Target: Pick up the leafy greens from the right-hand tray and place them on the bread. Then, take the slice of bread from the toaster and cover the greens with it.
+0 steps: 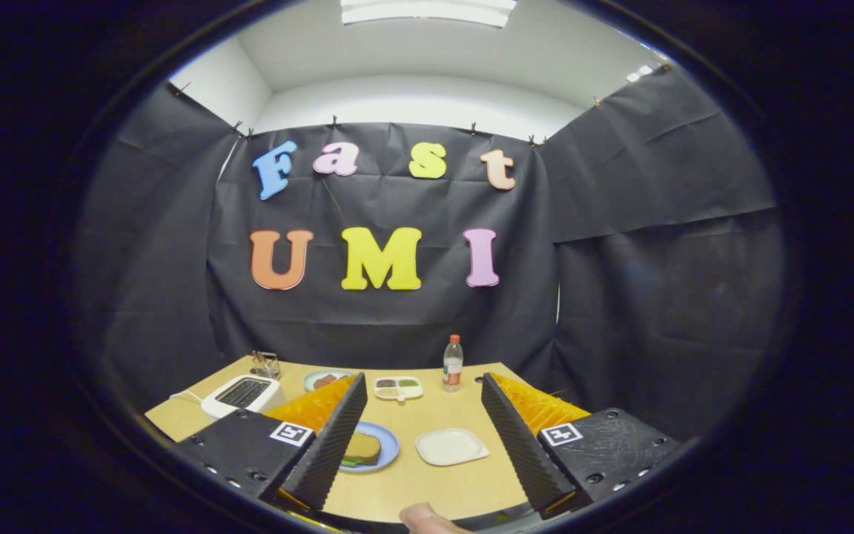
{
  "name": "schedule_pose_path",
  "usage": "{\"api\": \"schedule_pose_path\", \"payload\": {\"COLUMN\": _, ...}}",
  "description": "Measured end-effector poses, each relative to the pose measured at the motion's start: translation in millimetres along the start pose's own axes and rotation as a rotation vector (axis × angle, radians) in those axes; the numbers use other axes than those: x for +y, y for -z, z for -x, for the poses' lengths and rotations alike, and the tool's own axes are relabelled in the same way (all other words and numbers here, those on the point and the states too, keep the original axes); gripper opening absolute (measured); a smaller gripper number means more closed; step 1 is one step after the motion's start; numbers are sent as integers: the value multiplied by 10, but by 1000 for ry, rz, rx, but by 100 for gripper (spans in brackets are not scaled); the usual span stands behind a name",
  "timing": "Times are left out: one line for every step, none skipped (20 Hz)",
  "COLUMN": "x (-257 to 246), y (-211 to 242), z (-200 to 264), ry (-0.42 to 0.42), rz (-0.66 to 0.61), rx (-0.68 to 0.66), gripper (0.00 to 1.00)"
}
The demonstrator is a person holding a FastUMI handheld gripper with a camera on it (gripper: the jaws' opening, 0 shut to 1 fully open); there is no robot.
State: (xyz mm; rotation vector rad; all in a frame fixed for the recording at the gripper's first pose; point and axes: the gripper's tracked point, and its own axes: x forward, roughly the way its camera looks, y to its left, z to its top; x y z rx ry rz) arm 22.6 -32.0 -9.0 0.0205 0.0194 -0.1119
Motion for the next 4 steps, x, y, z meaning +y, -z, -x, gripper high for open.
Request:
{"api": "schedule_pose_path", "payload": {"x": 27, "y": 2, "z": 20, "ry": -9, "rz": -1, "rx": 2, "gripper": 95}}
{"api": "schedule_pose_path", "payload": {"x": 34, "y": 31, "z": 28, "ry": -12, "rz": 1, "rx": 8, "gripper": 95}}
{"api": "schedule_pose_path", "payload": {"x": 50, "y": 48, "z": 27, "ry": -16, "rz": 2, "rx": 11, "gripper": 95}}
{"api": "schedule_pose_path", "payload": {"x": 77, "y": 72, "z": 22, "ry": -20, "rz": 3, "rx": 19, "gripper": 95}}
